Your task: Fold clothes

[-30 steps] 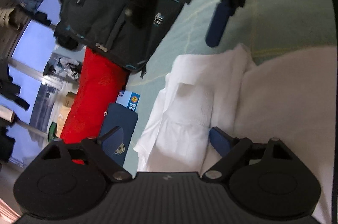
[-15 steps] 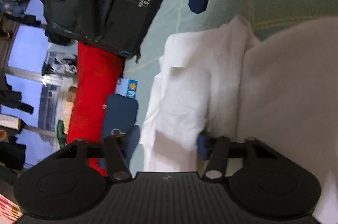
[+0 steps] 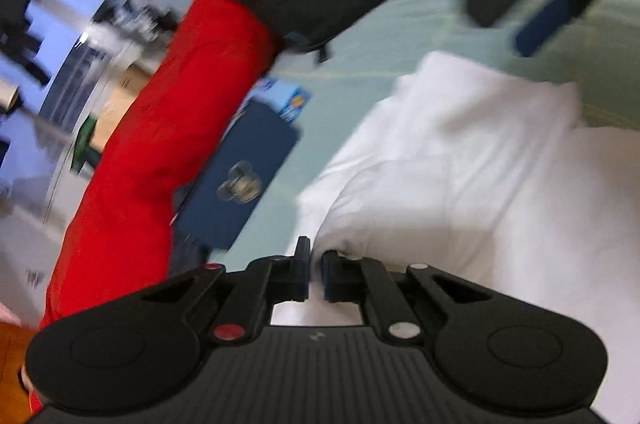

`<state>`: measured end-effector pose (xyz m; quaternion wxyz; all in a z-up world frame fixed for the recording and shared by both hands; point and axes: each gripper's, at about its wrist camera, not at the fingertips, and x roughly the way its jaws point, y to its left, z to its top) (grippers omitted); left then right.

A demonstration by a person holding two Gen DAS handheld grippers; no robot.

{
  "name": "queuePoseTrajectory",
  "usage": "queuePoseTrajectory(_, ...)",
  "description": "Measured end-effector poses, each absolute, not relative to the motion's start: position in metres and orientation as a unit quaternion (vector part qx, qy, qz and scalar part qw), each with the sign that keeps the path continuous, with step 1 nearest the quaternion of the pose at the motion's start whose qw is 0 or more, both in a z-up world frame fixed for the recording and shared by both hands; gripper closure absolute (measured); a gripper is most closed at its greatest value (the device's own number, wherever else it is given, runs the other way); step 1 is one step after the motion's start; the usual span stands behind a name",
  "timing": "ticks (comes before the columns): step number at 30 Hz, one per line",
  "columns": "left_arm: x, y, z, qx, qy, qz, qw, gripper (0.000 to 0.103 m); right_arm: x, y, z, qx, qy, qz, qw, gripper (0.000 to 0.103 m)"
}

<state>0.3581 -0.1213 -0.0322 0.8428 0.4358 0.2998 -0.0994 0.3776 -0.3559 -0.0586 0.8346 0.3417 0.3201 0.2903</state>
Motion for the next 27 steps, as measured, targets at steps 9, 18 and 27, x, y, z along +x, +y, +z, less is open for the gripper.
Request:
queuePoseTrajectory(9, 0.368, -0.055, -0.009, 0.441, 0.309, -0.002, 0.843, 0.100, 0.372, -0.329, -0.054, 0.273, 0.349, 0.340, 0.830, 0.003)
queuePoseTrajectory(18, 0.364, 0.016, 0.003, 0.458, 0.327, 0.092, 0.822, 0.100, 0.370, -0.324, -0.057, 0.264, 0.356, 0.348, 0.826, 0.003)
queuePoseTrajectory(27, 0.369, 0.079, -0.014, 0.472, 0.363, 0.158, 0.787, 0.100, 0.372, -0.320, -0.059, 0.258, 0.360, 0.346, 0.827, 0.003)
